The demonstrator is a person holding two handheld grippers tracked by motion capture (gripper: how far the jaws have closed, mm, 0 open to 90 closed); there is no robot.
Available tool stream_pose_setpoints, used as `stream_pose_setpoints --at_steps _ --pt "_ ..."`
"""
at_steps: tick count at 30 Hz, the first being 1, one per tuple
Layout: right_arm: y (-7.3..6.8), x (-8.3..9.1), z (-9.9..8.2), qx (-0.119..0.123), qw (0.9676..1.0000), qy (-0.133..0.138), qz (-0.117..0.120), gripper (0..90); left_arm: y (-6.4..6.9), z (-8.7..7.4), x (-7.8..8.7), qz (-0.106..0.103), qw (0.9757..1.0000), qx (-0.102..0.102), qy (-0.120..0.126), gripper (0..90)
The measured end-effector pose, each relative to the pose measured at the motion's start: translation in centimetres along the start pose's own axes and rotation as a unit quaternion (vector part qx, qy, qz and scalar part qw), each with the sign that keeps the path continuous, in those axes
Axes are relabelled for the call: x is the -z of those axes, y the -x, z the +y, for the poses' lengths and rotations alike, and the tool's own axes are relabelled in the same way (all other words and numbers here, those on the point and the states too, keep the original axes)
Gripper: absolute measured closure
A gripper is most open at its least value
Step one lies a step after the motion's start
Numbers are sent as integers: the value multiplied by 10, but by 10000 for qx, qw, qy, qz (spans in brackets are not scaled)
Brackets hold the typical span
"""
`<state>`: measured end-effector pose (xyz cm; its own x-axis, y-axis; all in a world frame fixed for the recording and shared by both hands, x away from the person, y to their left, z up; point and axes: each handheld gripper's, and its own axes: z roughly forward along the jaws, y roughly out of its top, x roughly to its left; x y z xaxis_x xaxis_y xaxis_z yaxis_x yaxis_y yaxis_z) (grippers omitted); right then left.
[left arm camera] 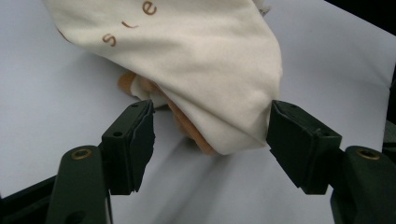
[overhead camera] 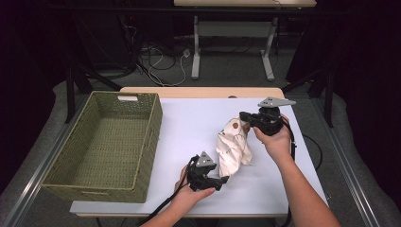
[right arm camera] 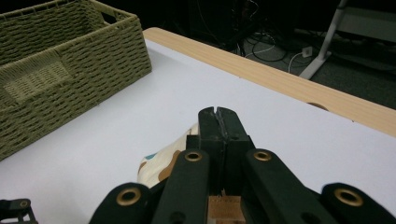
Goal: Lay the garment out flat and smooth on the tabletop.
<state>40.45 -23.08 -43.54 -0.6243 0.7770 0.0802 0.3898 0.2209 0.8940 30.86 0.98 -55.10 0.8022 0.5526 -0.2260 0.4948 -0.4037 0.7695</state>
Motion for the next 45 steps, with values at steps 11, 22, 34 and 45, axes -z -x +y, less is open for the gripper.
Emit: stream_pose_setpoints --at_steps 11,22,34,45 --pt "13 -13 -20 -126 9992 -347 -141 899 4 -1 -9 -44 9999 -138 -61 424" --pt "16 -27 -50 -203 9964 -772 -284 881 6 -2 -11 -34 9999 -123 -3 424" --pt "11 -11 -53 -250 9978 -476 -377 562 5 -2 -5 -91 9999 -87 1 428" --pt "-12 18 -67 -37 9985 -256 -473 472 0 -2 7 4 9997 -128 219 414"
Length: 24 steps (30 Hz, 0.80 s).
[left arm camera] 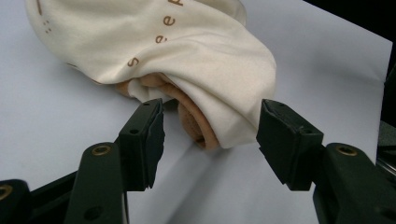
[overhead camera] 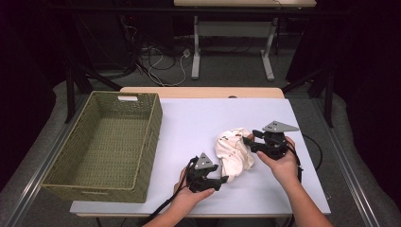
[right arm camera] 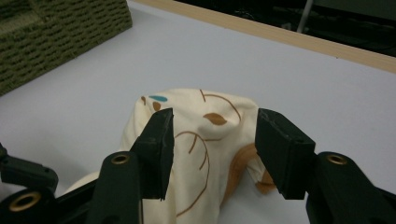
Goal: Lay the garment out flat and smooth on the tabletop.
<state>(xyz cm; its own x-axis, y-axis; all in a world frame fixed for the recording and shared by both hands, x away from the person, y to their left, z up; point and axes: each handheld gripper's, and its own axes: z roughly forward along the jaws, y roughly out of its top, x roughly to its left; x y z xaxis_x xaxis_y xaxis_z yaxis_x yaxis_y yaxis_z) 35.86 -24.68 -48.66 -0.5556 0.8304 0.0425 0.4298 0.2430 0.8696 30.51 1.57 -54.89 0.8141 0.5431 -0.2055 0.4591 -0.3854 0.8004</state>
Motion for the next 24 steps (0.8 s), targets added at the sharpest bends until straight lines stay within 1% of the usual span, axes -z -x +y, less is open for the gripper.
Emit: stream_pose_setpoints --at_steps 2,4,5,6,8,9,10,11,12,13,14,15,16,18,19,20,22,24 --pt "-5 4 -4 62 10000 -38 -66 469 -1 0 2 41 10000 -42 46 413" --pt "-8 7 -8 107 9999 25 -93 469 -1 0 3 58 9999 -43 102 414" --pt "-10 8 -10 69 9999 33 -104 468 0 0 4 72 9999 -42 93 414" --pt "-12 9 -13 33 10000 15 -58 470 -1 1 5 83 9998 -125 97 413" --pt "-16 11 -20 -42 10000 -36 -24 471 -2 1 6 96 9998 -132 119 414" --pt "-19 11 -23 -51 10000 -56 -21 472 -2 1 6 113 9998 -89 133 413" --pt "-22 11 -26 -60 9999 -98 -30 471 -3 1 8 102 9998 -115 106 413" --pt "-24 11 -28 11 9999 -118 -54 471 -4 1 9 123 9998 -112 99 413" --pt "-27 11 -30 32 9998 -146 -101 471 -5 1 9 132 9998 -101 132 409" --pt "-29 12 -32 12 9997 -188 -132 471 -5 1 10 111 9998 -44 128 407" --pt "-31 12 -34 36 9997 -192 -169 471 -6 1 11 116 9998 -80 121 407" --pt "-33 12 -36 51 9997 -191 -147 472 -6 1 12 117 9998 -12 172 405" --pt "-35 13 -38 41 9996 -251 -141 473 -6 2 13 132 9997 -17 186 403" --pt "-38 15 -42 44 9995 -256 -170 472 -8 2 15 151 9997 -22 210 401" --pt "-39 18 -43 -26 9994 -286 -172 473 -9 2 16 166 9996 -18 235 400" --pt "-39 18 -45 -90 9996 -190 -165 474 -9 2 17 165 9996 41 230 400" --pt "-39 22 -48 -104 9997 -157 -139 483 -12 3 19 177 9995 25 248 400" --pt "-38 23 -53 -236 9996 -53 -129 496 -14 3 22 201 9994 33 264 400"
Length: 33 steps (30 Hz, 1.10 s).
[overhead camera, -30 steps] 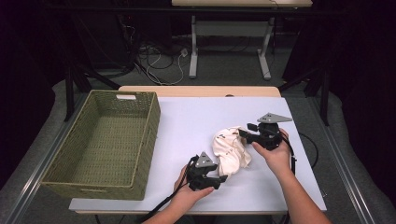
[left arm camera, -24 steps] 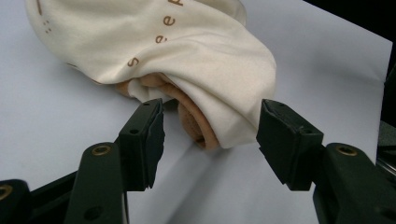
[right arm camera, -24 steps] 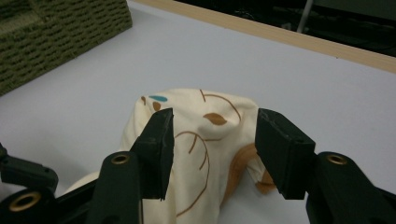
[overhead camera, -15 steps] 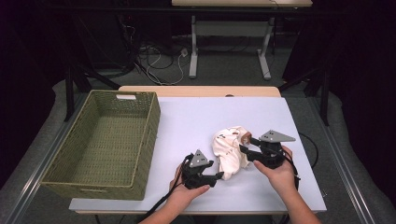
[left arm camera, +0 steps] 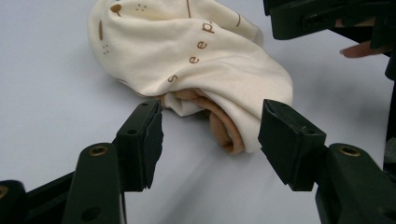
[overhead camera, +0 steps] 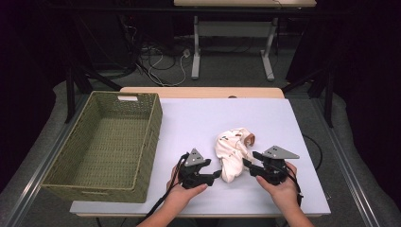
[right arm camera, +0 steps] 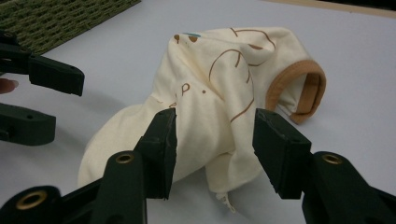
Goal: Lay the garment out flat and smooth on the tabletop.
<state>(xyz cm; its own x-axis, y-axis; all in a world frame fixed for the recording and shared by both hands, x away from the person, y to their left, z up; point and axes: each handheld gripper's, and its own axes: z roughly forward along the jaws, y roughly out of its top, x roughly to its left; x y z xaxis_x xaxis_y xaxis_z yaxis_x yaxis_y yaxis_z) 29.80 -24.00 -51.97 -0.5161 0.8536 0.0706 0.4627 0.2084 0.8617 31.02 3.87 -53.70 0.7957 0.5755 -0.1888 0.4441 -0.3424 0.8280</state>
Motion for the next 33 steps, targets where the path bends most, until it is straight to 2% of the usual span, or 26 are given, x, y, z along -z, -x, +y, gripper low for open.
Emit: stream_pose_setpoints --at_steps 2,4,6,10,16,19,25,27,30,33 --pt "1 -1 -4 -147 9999 -17 10 498 -2 0 1 21 10000 69 60 400" --pt "3 -3 -7 -134 9999 -74 13 498 -4 1 3 51 9999 66 74 400" --pt "5 -3 -10 -178 9997 -166 18 498 -4 1 4 43 9998 160 100 400" --pt "10 -7 -16 -262 9993 -256 -4 498 -6 0 4 67 9999 115 60 398" --pt "20 -21 -28 -385 9972 -632 -58 516 -6 -1 3 92 9998 131 78 393" --pt "22 -23 -30 -497 9964 -690 36 585 -6 -1 2 98 9998 132 73 393" --pt "20 -25 -28 -244 9968 -757 -45 810 -6 -1 2 91 9999 99 32 391" --pt "20 -23 -25 -225 9973 -703 12 879 -6 -1 2 87 9999 110 37 391" --pt "20 -17 -21 -271 9976 -622 96 893 -6 -2 1 97 9999 79 14 391" --pt "20 -12 -16 -195 9982 -536 195 895 -5 -2 0 76 9999 116 24 391"
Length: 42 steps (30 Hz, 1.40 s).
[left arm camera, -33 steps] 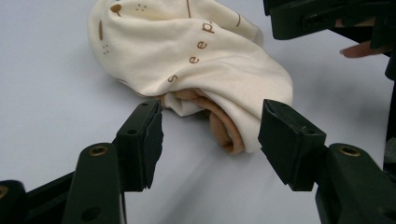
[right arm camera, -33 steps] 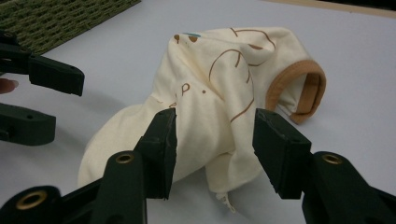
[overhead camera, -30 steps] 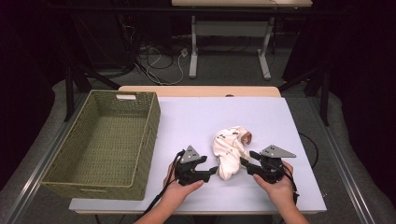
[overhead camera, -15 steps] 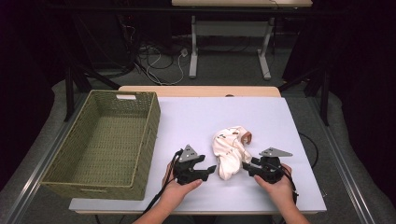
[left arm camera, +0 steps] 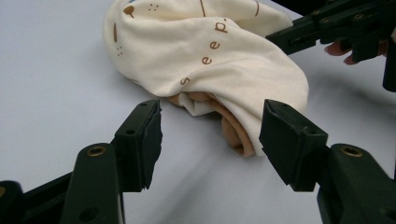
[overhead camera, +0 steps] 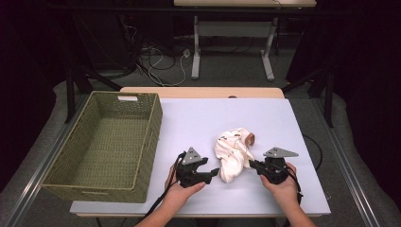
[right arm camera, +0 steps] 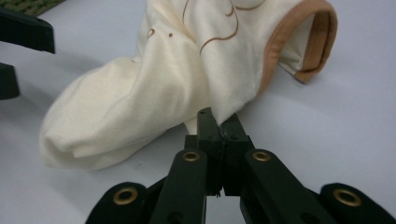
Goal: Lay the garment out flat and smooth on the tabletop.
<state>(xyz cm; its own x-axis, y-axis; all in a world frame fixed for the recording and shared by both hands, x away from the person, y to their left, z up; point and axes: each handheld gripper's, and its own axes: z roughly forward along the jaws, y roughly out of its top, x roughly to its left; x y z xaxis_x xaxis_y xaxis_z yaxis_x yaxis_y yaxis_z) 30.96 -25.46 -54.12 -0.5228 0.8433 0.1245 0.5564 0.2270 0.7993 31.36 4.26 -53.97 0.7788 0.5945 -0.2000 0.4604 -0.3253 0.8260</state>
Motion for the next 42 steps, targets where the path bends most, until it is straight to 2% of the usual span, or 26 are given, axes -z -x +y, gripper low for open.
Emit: stream_pose_setpoints --at_steps 1,6,9,12,16,19,22,24,25,29,33,37,42 --pt "-1 2 2 -26 10000 12 17 895 0 0 0 4 10000 -8 -6 391" --pt "-4 14 13 196 9996 154 133 895 -3 0 0 30 10000 69 24 391" --pt "-4 21 19 307 9992 218 122 895 -5 2 -1 36 10000 81 35 391" --pt "-2 23 23 248 9992 301 128 896 -9 4 -5 151 9999 64 11 391" --pt "-1 21 24 192 9993 305 88 896 -18 10 -13 223 9996 171 -52 391" --pt "0 20 23 185 9996 209 64 895 -23 15 -21 232 9992 332 -55 391" --pt "3 15 20 162 9997 193 58 895 -28 18 -32 320 9988 312 -179 392" --pt "6 14 18 104 9999 119 68 895 -30 20 -39 333 9984 378 -276 393" --pt "7 14 17 97 9999 102 58 895 -32 22 -42 365 9984 321 -295 394" --pt "12 13 15 18 9999 85 59 895 -33 27 -54 411 9975 463 -342 400" --pt "13 13 14 37 9999 90 42 895 -33 31 -64 479 9974 349 -416 399" --pt "13 12 14 35 9999 89 72 895 -34 30 -71 529 9964 465 -479 397" --pt "14 10 13 7 10000 67 57 895 -33 33 -75 572 9964 400 -483 398"
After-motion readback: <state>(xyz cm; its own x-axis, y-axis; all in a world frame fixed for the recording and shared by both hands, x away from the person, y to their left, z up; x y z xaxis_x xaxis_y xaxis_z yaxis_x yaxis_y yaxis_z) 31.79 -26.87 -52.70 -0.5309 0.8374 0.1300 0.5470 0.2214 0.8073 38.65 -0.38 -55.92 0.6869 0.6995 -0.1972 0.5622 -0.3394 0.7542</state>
